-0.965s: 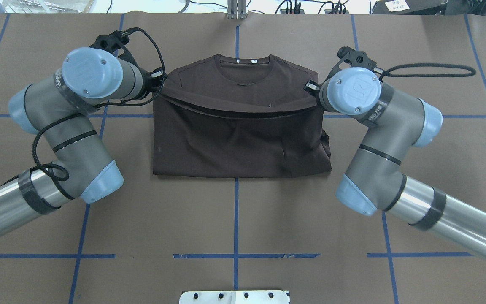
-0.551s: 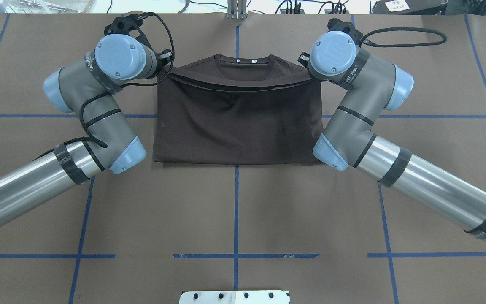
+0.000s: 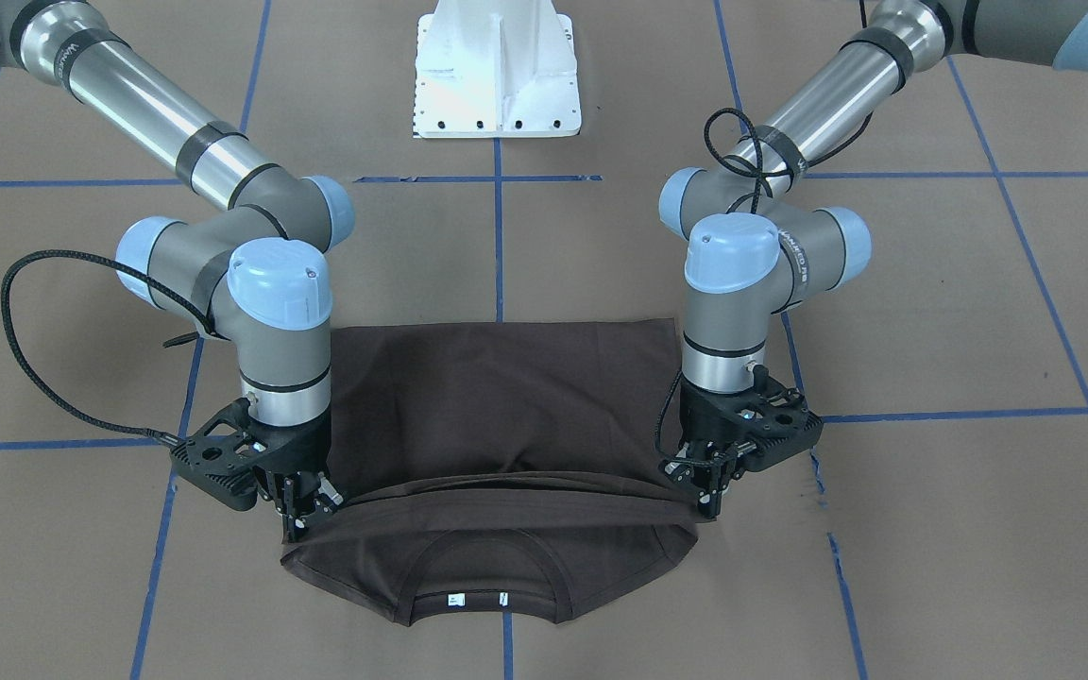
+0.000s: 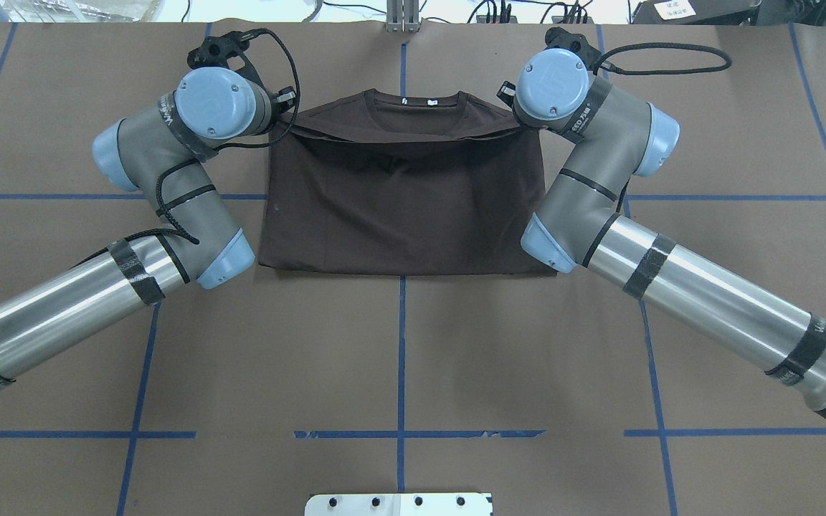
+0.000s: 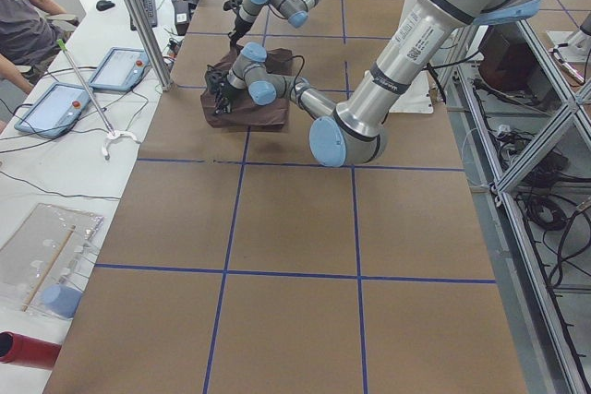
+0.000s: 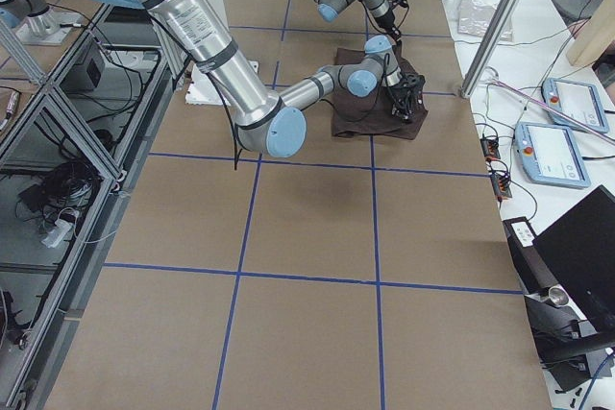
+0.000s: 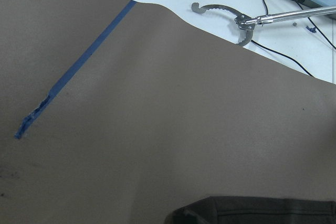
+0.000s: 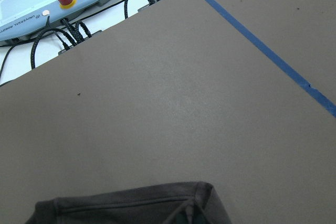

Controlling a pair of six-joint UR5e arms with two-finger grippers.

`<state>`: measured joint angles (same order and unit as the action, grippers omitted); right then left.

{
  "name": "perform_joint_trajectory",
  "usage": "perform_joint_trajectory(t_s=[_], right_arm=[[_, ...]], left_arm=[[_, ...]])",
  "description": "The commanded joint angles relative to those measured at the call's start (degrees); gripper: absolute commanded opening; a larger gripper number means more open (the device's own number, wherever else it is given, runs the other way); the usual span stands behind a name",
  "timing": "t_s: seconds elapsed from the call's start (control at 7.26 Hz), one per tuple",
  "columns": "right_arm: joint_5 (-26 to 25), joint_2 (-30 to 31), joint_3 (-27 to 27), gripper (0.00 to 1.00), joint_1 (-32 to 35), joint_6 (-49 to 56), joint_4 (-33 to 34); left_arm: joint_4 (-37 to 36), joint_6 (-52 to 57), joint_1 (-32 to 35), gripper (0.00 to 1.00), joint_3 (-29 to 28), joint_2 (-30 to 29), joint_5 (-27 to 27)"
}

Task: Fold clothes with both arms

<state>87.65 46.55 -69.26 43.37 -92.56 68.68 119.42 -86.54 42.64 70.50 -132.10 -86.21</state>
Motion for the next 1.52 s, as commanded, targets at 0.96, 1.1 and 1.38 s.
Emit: perform_joint_trajectory(t_s=[0.96, 1.1, 1.38], right_arm=[[8.3, 25.9, -33.6, 0.75, -8.6, -15.4, -0.8], [8.1, 26.2, -32.4, 0.76, -9.5, -16.2, -0.8], [7.8, 25.7, -31.4, 0.77, -10.7, -16.3, -0.9]], left_arm=[[12.4, -1.9, 0.6, 0.4, 13.2, 9.0, -6.8], [12.4, -1.9, 0.6, 0.4, 13.4, 9.1, -6.8], [12.4, -1.7, 0.5, 0.4, 13.4, 9.1, -6.7]])
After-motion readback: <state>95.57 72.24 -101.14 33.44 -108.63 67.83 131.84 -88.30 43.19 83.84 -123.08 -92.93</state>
